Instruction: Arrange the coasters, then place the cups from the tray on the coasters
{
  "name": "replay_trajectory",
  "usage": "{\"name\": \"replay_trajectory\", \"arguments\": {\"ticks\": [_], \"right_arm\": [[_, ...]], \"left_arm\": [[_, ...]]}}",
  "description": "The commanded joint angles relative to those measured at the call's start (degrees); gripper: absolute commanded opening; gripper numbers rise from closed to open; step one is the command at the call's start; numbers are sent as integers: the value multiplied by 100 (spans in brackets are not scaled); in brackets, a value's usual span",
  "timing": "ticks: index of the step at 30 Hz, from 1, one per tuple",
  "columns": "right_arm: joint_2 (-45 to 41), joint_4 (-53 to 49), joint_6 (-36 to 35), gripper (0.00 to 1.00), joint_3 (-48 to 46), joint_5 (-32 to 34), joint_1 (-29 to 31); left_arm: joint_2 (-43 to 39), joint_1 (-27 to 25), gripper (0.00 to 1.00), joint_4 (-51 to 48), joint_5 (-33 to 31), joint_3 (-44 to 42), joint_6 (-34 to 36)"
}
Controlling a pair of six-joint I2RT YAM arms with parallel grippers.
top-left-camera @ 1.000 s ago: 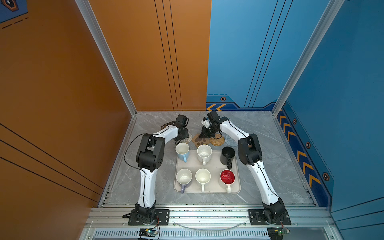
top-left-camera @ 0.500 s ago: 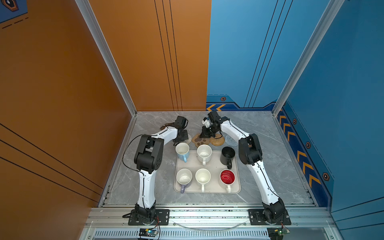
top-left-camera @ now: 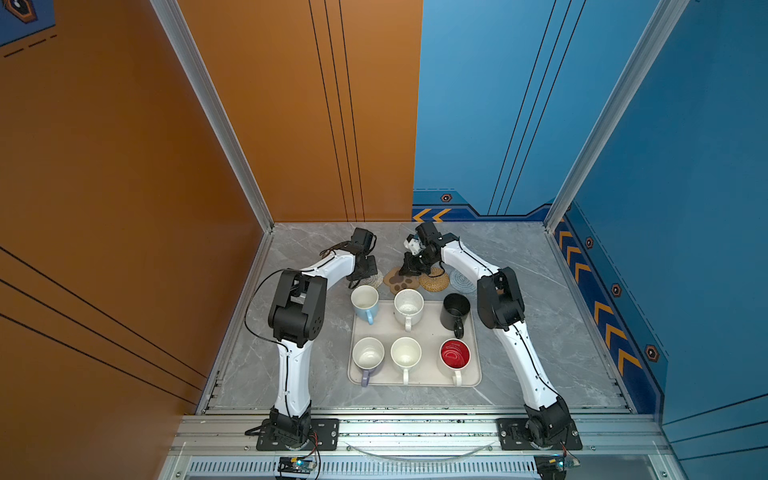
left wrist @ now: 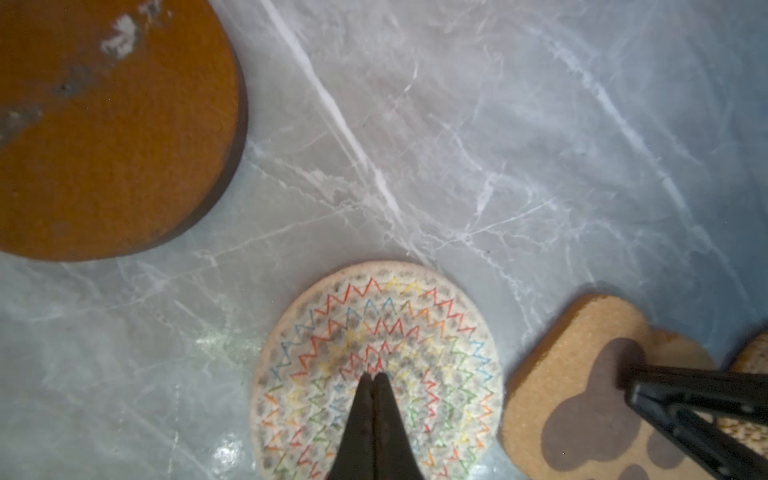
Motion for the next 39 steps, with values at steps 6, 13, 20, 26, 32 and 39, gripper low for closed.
{"name": "replay_trajectory", "arguments": {"ticks": [6,13,20,26,32,39], "right_arm": [[-371,212,88,0,15,68,-14],[-842,442,57,0,-333,100,-22],[-1469,951,226,0,-1138,169,-84],[-2180,1370,334,0,-2056,258,-68],[-3256,2004,509,0,-3373,374,-51],[-4330,2361,624,0,-4569,668,95]], "left_arm": [[-207,77,0,-111,23,447,135],[-128,346,0,-111,66,973,217],[238,579,0,-115,99,1674,210],[929,683,0,-227,53,2476,246],[1466,767,0,-316,-238,2958,251],[1961,790,0,-414,-723,3503,413]]}}
